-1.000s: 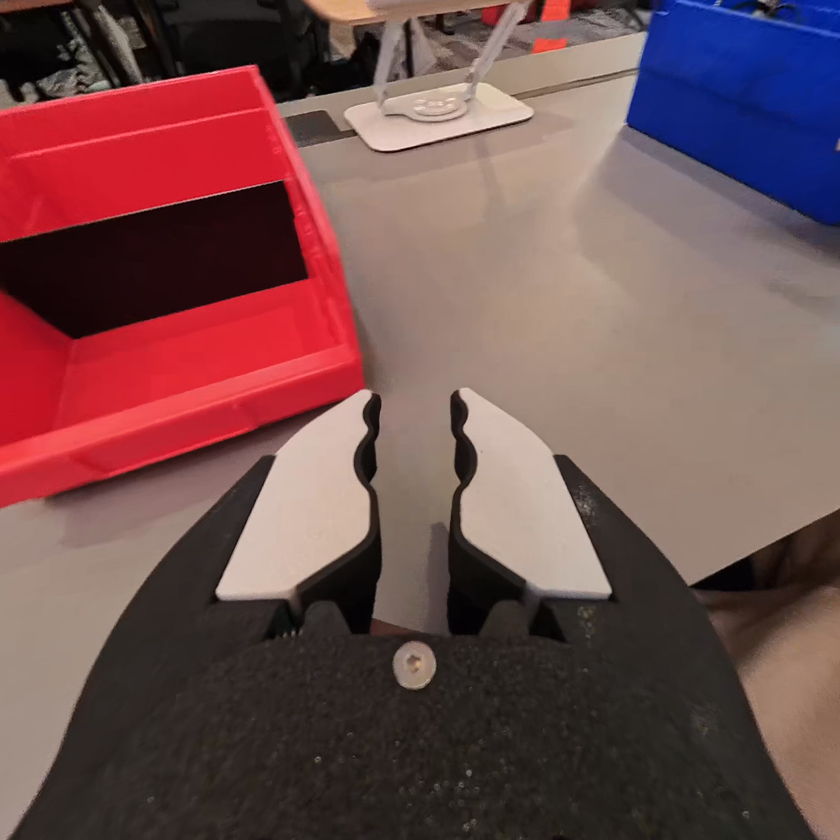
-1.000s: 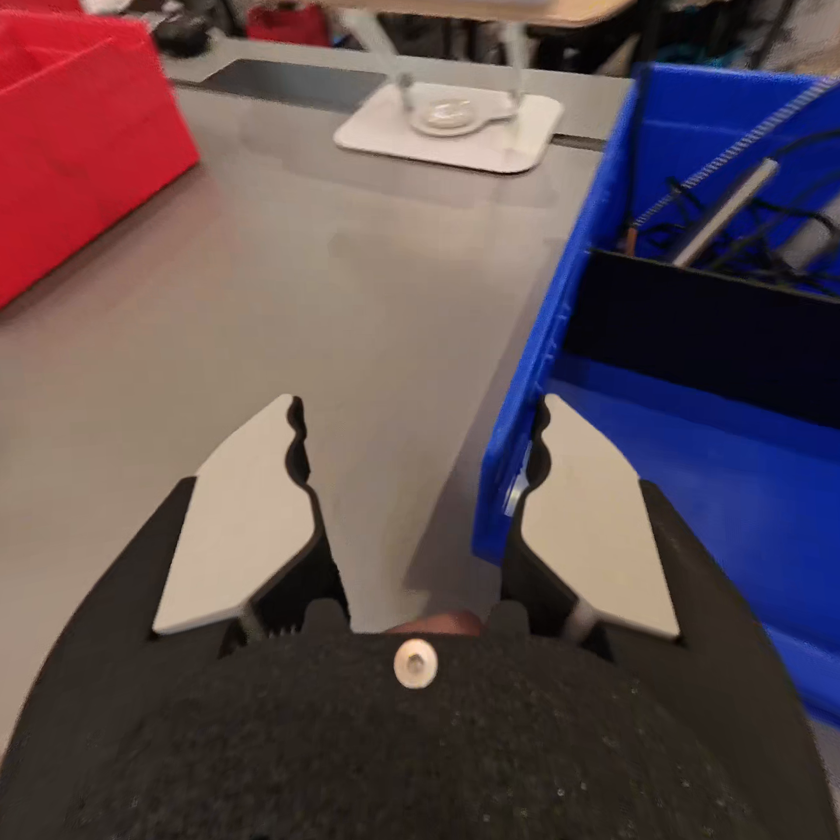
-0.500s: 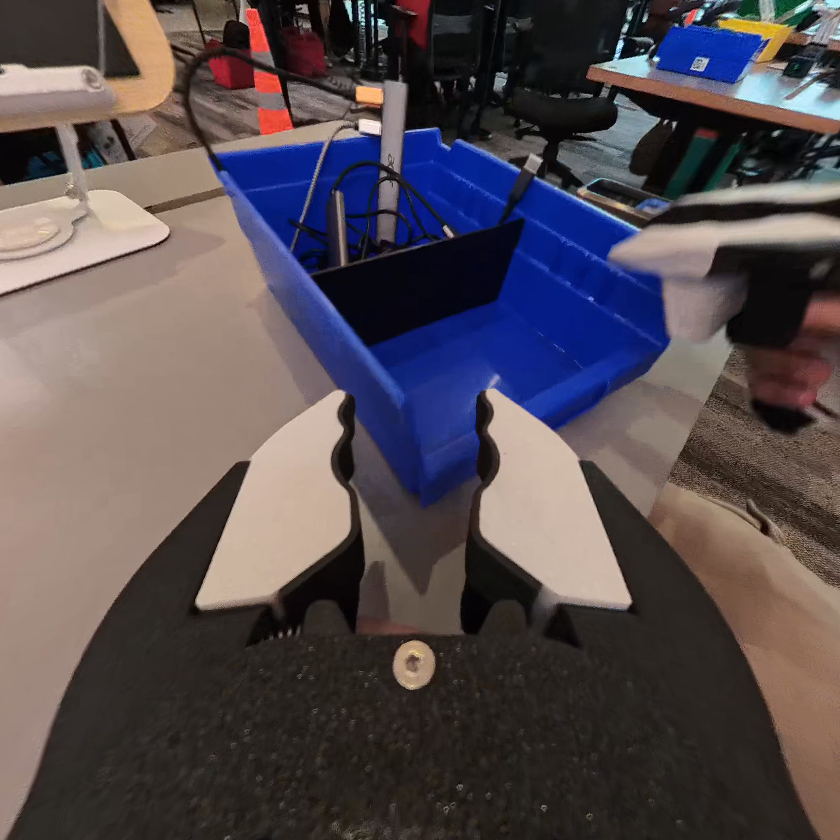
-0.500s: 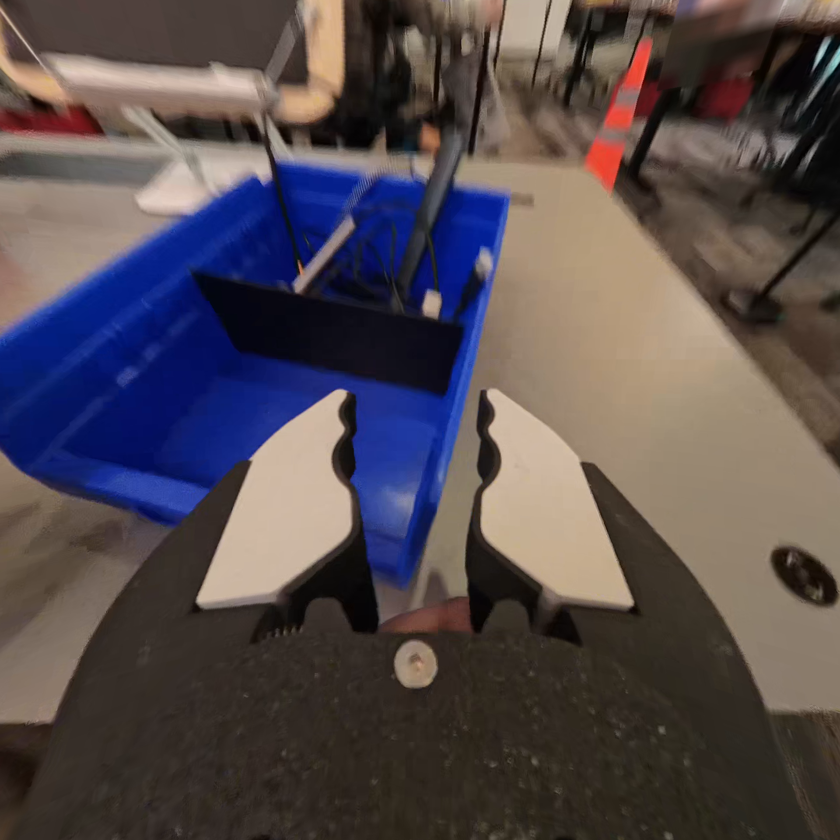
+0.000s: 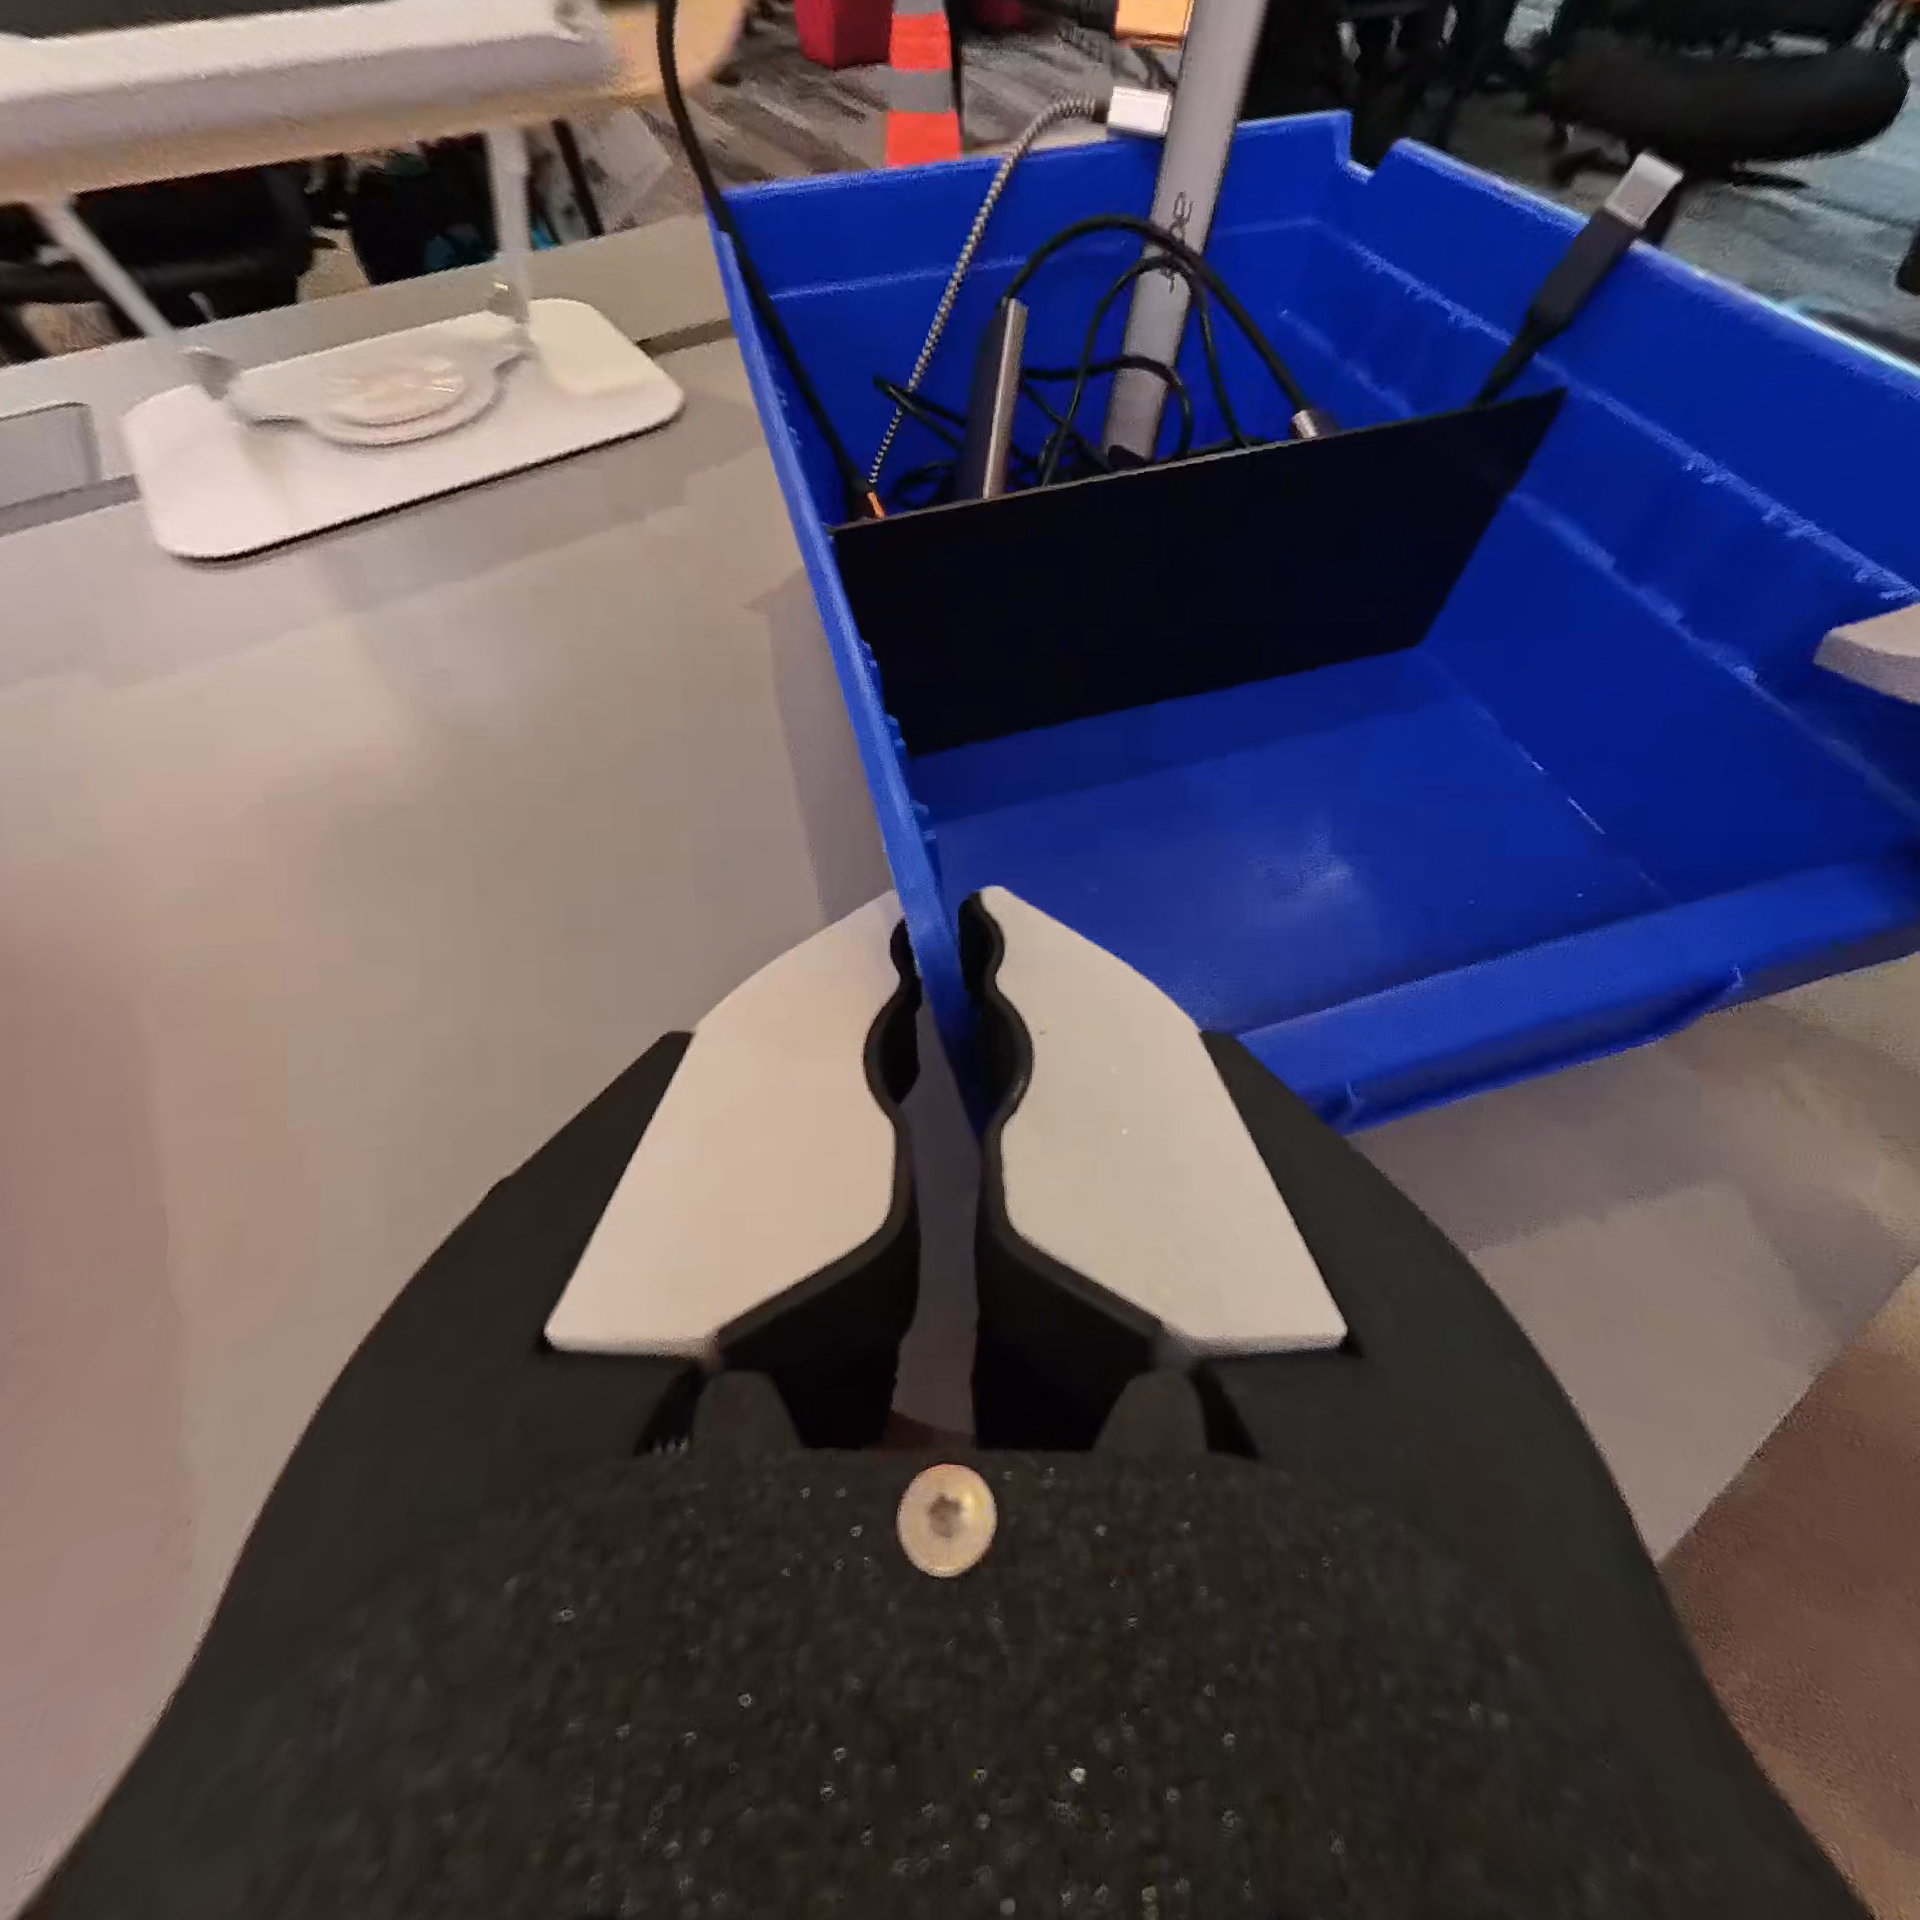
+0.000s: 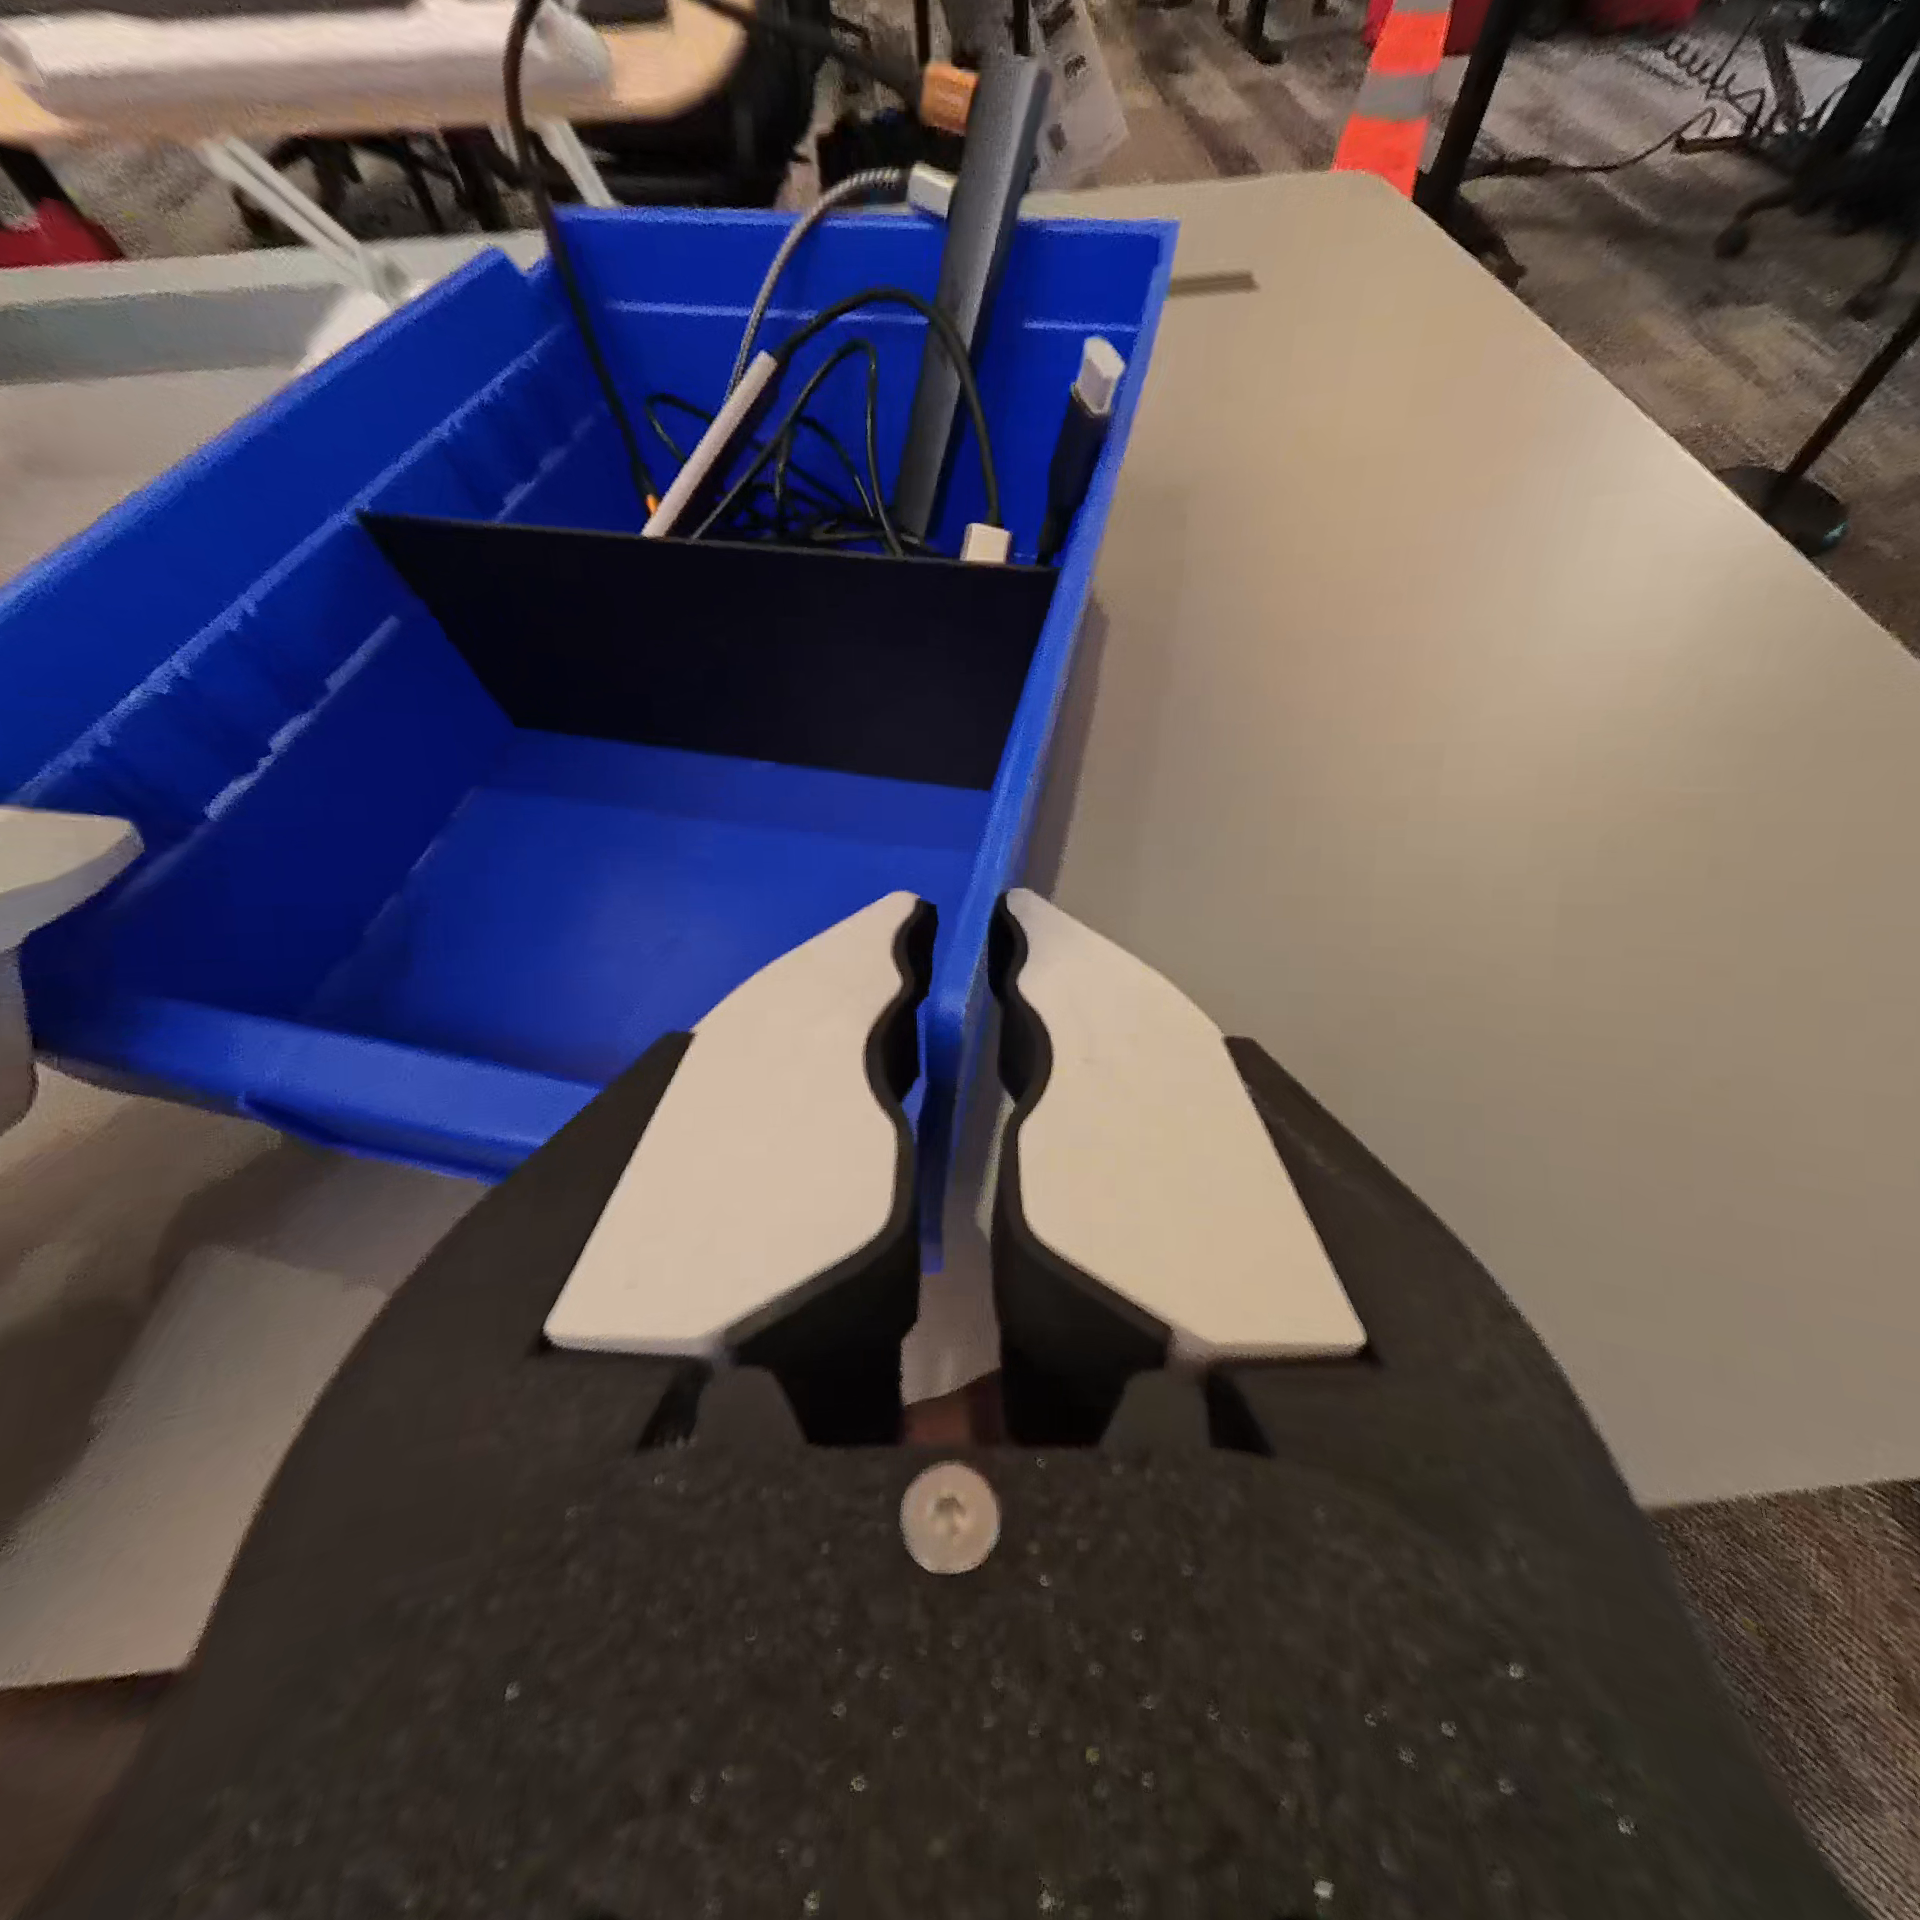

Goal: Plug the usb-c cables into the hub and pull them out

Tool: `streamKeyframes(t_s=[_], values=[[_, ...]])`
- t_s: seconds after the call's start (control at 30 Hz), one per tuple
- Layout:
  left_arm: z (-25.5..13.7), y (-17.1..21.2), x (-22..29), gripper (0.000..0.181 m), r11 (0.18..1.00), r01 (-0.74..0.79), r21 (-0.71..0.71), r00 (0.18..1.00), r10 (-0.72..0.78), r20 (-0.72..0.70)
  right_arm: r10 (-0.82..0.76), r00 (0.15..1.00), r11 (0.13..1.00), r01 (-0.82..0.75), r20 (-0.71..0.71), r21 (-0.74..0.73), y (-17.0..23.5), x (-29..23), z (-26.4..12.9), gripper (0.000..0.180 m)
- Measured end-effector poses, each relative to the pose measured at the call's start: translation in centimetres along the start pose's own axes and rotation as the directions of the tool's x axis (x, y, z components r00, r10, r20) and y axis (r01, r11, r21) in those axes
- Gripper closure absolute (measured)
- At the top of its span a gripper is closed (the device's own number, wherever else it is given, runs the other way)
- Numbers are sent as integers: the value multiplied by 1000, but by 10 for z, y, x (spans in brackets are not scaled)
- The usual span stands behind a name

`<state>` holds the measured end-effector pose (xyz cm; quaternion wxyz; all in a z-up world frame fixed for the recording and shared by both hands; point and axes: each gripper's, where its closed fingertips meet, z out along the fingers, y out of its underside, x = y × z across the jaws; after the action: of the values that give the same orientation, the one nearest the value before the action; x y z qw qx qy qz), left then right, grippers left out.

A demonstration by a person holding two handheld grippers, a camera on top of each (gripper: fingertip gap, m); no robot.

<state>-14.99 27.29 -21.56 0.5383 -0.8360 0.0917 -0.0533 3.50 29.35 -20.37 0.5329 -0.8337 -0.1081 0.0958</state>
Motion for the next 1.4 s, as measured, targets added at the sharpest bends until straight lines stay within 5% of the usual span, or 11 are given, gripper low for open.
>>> streamKeyframes(t_s=[0.03, 0.4, 0.67, 0.77, 0.83, 0.93, 1.07, 1.17, 1.33, 1.4], values=[[-7, -2, -8, 176, 1000, 10, 17, 1000, -11, 19, 3, 1000, 1000, -4, 20, 20, -6, -9, 1, 171], [-63, 1, -134, 177, 997, 5, 83, 956, -29, 292, -123, 981, 992, 119, 150, 35, -23, -137, 57, 174], [-60, 34, -143, 173, 999, 33, 22, 968, -37, 250, -182, 961, 983, 182, 210, 19, -7, -155, 66, 169], [-64, 34, -126, 161, 998, 54, -8, 989, -53, 138, -243, 939, 970, 241, 243, 38, -8, -153, 65, 151], [-83, 24, -109, 142, 994, 101, 32, 994, -102, 26, -258, 928, 966, 250, 270, 63, -9, -147, 52, 140], [-143, 15, -126, 150, 980, 116, 163, 992, -123, 35, -219, 900, 975, 218, 377, 46, 8, -140, 9, 139], [-220, 43, -243, 148, 966, 178, 187, 925, -229, 303, -324, 821, 944, 314, 470, 103, 38, -144, -35, 141], [-260, 83, -345, 120, 958, 263, 110, 835, -283, 471, -361, 773, 927, 359, 522, 110, 63, -154, -59, 141], [-228, 111, -384, 107, 945, 326, -18, 911, -309, 273, -297, 722, 937, 347, 625, 45, 98, -174, -88, 142], [-208, 108, -383, 121, 958, 285, -32, 937, -272, 218, -299, 708, 933, 358, 640, 39, 105, -182, -93, 142]])
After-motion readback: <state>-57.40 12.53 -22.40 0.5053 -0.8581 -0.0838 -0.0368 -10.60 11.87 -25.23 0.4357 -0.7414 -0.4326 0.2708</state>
